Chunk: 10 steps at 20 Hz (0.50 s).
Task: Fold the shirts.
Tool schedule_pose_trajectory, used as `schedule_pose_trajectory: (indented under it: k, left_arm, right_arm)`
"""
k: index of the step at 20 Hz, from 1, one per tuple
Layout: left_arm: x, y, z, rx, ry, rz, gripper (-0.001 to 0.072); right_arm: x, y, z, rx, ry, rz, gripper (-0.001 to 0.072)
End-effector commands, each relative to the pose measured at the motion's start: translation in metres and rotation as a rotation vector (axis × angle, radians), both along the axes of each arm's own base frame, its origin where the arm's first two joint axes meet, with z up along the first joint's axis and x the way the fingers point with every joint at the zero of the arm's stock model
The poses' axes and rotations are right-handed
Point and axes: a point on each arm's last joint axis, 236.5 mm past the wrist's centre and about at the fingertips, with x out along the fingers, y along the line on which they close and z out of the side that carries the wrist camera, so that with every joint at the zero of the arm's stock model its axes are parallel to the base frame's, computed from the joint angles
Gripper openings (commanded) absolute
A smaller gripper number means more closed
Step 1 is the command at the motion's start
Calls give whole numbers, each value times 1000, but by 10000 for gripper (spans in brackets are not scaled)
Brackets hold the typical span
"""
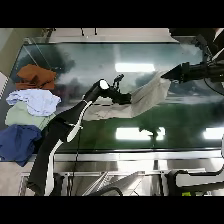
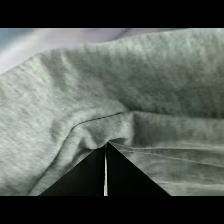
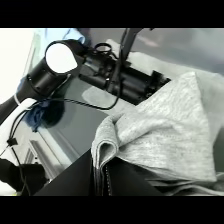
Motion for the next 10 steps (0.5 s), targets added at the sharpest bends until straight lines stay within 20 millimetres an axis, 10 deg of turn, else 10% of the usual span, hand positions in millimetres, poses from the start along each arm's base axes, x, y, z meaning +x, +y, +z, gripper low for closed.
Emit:
schedule_pose_trajectory:
  k: [1, 5, 10]
  left_arm:
    - [0, -4, 42, -130, 18, -23, 12]
    - [2, 96, 152, -157, -62, -137, 10]
    - [11, 267, 301, -117, -345, 160, 10]
  right_arm:
    - [2, 27, 7, 19, -23, 25, 17]
    - [12, 81, 7, 24, -70, 32, 17]
    - [18, 217, -19, 43, -127, 51, 17]
